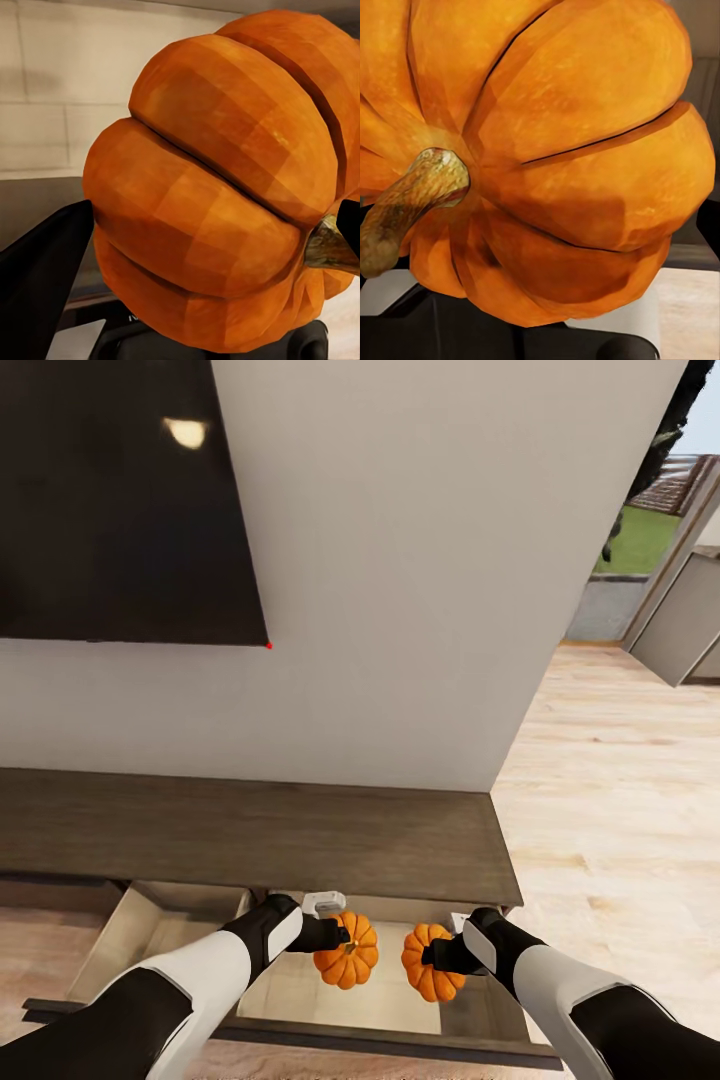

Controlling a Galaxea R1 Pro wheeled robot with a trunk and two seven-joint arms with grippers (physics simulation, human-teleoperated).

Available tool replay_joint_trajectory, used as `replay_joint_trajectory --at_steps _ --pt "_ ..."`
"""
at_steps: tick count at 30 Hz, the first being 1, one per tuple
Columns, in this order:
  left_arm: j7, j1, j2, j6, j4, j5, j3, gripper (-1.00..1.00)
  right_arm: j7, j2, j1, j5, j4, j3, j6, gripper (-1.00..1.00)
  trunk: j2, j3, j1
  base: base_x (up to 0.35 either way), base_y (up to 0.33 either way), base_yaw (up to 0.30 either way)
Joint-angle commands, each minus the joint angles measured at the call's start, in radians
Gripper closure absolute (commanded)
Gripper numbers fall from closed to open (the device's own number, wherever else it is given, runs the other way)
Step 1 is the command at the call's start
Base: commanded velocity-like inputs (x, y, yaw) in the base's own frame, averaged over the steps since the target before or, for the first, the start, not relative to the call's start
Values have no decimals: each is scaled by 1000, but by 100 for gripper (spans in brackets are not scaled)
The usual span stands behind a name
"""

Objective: Place each of the two pumpkins and all three candles from the living room inside a cabinet in the living room (use any cabinet), then make sure every cabinet is closed, and position the cauldron so it is next to a table in the living room.

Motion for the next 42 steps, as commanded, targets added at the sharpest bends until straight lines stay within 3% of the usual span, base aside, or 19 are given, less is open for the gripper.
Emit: replay_joint_trajectory --at_steps 1,24,31,42 --pt "-1 -1 0 3 0 3 -4 100 1 0 -1 -6 -1 8 4 100 -1 -2 0 0 0 0" --pt "-1 -1 0 2 14 3 -4 100 2 0 -1 -6 -1 8 0 100 -1 -39 0 25 0 0" --pt "-1 -1 0 2 15 3 -4 100 7 0 1 -4 16 9 -162 100 -1 -50 0 164 0 0" --pt "-1 2 0 -36 21 3 -4 100 7 0 1 -4 25 9 -185 100 -1 -67 0 4 0 0"
